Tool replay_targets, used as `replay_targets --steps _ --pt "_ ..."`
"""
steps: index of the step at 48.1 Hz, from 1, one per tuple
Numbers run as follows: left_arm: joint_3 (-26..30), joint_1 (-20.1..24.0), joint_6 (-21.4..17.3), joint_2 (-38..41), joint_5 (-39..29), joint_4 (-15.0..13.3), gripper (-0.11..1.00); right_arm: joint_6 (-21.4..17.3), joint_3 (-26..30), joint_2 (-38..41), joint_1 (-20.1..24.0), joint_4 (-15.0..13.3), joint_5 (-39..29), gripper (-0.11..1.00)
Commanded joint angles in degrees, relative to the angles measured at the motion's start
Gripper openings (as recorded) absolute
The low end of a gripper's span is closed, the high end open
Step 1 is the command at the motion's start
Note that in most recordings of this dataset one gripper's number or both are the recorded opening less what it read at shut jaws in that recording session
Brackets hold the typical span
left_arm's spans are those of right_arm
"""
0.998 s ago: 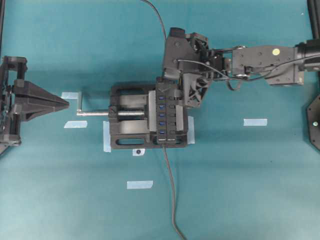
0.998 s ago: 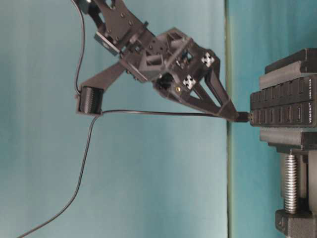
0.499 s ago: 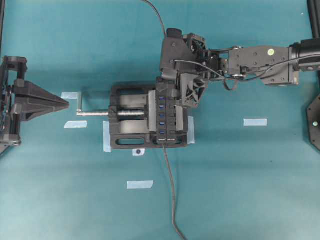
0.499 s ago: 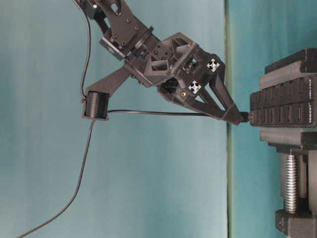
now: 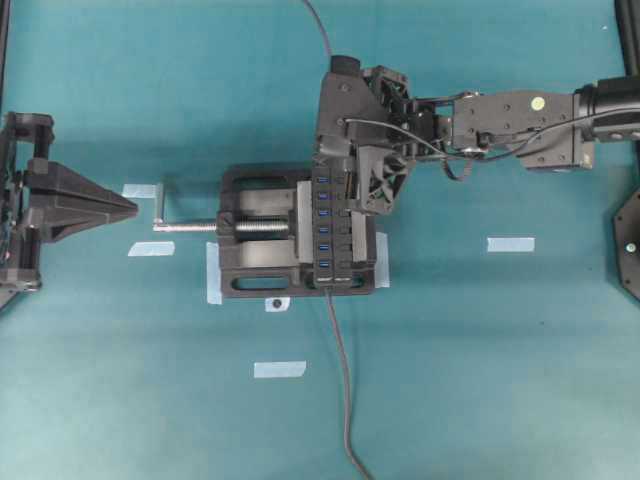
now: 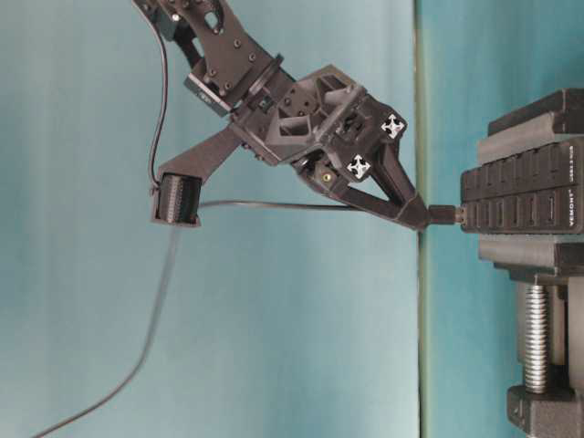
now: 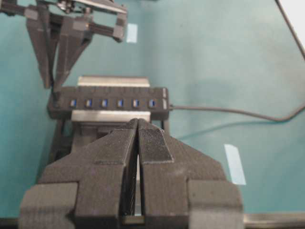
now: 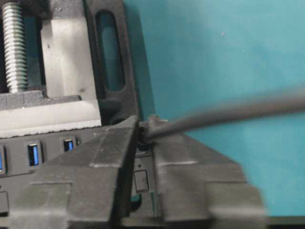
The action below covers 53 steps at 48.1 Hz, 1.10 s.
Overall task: Insert the USB into the center port of the fixed hub
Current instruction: 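Lower the right gripper and close it on the black USB plug, then pull the USB plug out of the end port with the right gripper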
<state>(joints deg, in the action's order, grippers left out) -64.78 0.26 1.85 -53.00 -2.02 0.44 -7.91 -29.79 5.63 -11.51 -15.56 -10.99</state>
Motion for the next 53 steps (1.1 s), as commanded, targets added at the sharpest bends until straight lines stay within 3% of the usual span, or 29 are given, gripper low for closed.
replay_targets --steps 1,22,53 --pt "1.32 0.09 0.09 0.09 0.18 0.09 0.00 0.26 1.14 -0.62 0.26 0.00 -0.70 0.11" --pt "1.14 0.09 0.09 0.00 0.18 0.09 0.00 -0.18 1.76 -0.79 0.53 0.00 -1.32 0.08" --pt "1.23 0.09 0.09 0.09 0.18 0.09 0.00 -0.44 6.33 -4.92 2.02 0.97 -12.04 0.08"
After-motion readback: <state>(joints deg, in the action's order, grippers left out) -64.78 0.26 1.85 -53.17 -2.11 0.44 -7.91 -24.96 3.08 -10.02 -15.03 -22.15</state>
